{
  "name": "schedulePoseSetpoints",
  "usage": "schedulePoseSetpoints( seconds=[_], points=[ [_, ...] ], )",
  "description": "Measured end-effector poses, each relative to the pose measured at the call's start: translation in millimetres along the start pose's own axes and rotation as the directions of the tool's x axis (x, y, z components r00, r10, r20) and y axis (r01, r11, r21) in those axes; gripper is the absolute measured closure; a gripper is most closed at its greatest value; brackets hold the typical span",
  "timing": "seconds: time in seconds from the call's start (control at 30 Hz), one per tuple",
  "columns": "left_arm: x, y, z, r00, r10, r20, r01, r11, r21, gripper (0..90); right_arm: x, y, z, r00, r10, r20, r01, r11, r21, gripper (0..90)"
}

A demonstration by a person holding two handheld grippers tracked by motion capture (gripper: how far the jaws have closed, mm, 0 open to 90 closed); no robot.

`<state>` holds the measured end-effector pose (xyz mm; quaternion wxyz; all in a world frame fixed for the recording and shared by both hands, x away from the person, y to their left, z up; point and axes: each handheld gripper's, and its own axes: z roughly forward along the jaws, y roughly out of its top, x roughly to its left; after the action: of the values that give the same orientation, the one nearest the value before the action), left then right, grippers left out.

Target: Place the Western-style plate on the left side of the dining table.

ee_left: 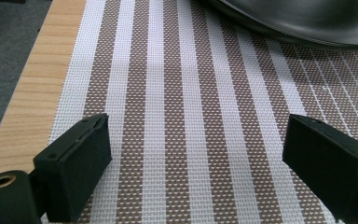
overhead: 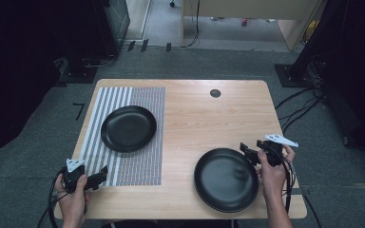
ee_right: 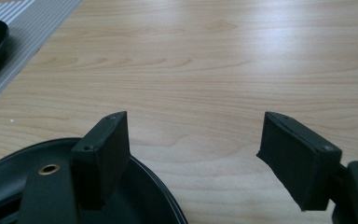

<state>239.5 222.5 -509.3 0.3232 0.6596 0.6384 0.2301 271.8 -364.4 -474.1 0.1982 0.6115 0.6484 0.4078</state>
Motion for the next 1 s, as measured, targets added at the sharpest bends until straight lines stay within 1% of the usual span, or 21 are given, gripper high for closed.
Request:
schedulePoseSetpoints(
  seconds=[0.07,0.13,0.27,0.3,0.33,0.37,0.47,0.53,0.6,0.73,0.9,1.0],
  points=[
    [1.1,-0.7,-0.2,1.0,0.004,0.002,-0.004,1.0,-0.001,6.3,-1.9,-1.2,-0.8,1.0,0.0,0.004,0.0,1.0,0.001,23.8],
    [2.7,-1.6,-0.3,0.9999,0.008,0.011,-0.009,1.0,0.004,3.0,-5.8,-3.9,-3.0,0.9999,0.004,0.012,-0.004,1.0,0.002,23.7],
    [4.5,-4.2,-0.8,0.9999,0.012,0.003,-0.012,0.9999,0.008,2.9,-16.0,-10.4,-9.1,0.9994,0.01,0.032,-0.01,1.0,0.006,23.4],
    [4.5,-4.2,-0.8,0.9999,0.012,0.003,-0.012,0.9999,0.008,2.9,-16.0,-10.4,-9.1,0.9994,0.01,0.032,-0.01,1.0,0.006,23.4],
    [5.3,-5.0,-0.8,0.9999,0.014,0.0,-0.014,0.9998,0.011,2.7,-19.8,-13.1,-11.2,0.9993,0.012,0.036,-0.013,1.0,0.008,23.0],
    [5.3,-5.0,-0.8,0.9999,0.014,0.0,-0.014,0.9998,0.011,2.3,-19.8,-13.1,-11.2,0.9993,0.012,0.036,-0.013,1.0,0.008,23.0],
    [6.8,-5.9,-0.3,0.9999,0.016,-0.002,-0.016,0.9998,0.013,2.2,-25.6,-17.0,-14.4,0.9989,0.019,0.044,-0.019,1.0,0.01,22.7],
    [7.2,-6.5,-0.2,0.9998,0.018,-0.004,-0.018,0.9998,0.011,2.1,-31.5,-20.5,-18.1,0.9983,0.018,0.056,-0.019,1.0,0.004,22.7],
    [6.9,-7.1,-0.1,0.9998,0.021,-0.004,-0.021,0.9998,0.008,2.1,-33.5,-21.7,-19.3,0.9981,0.017,0.059,-0.017,1.0,0.002,22.7],
    [6.9,-8.6,-1.0,0.9994,0.032,-0.01,-0.032,0.9995,0.006,2.1,-40.7,-27.7,-23.4,0.9969,0.02,0.076,-0.021,1.0,0.01,22.7],
    [8.1,-10.2,-3.9,0.9993,0.034,-0.013,-0.034,0.9993,-0.015,2.0,-49.4,-36.0,-27.0,0.9952,0.027,0.095,-0.029,0.999,0.023,22.6],
    [9.9,-11.6,-5.1,0.9991,0.039,-0.017,-0.039,0.999,-0.019,2.1,-54.7,-41.6,-29.5,0.9938,0.032,0.106,-0.036,0.999,0.033,22.7]
  ],
)
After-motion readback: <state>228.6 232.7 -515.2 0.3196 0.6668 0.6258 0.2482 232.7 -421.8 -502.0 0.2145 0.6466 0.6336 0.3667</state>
